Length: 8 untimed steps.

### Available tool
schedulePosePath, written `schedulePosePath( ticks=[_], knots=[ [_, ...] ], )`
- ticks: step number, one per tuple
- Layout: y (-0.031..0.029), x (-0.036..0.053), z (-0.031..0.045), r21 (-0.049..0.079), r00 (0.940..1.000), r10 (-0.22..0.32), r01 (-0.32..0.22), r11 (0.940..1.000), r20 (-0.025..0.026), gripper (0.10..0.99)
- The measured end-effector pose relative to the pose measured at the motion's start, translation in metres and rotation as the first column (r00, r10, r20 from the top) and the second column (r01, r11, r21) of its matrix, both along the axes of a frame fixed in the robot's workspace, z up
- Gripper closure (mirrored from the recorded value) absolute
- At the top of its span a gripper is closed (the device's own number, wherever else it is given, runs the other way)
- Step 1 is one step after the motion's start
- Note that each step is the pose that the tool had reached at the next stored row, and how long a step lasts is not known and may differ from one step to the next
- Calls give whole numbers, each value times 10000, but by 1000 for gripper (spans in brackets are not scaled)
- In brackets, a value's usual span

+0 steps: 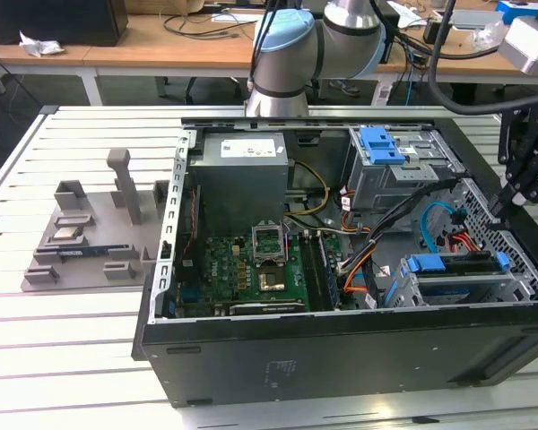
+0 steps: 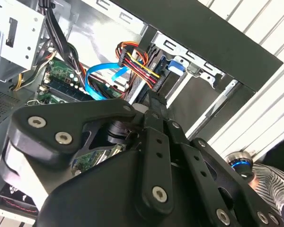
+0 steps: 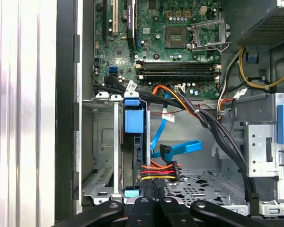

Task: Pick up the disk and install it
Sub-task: 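Insert the first disk wire, then insert the second disk wire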

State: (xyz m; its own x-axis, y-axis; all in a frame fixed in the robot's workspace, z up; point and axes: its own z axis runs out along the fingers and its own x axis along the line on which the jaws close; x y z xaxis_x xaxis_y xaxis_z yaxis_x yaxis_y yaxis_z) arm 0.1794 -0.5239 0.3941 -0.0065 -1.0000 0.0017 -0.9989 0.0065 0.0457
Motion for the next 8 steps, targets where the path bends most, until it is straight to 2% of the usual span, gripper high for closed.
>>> schedulePosePath(
  ticks=[7,8],
  knots=[
    [0,0,4,-1,10000,0,0,10000,0,980],
    [0,0,5,-1,10000,0,0,10000,0,914]
  ],
)
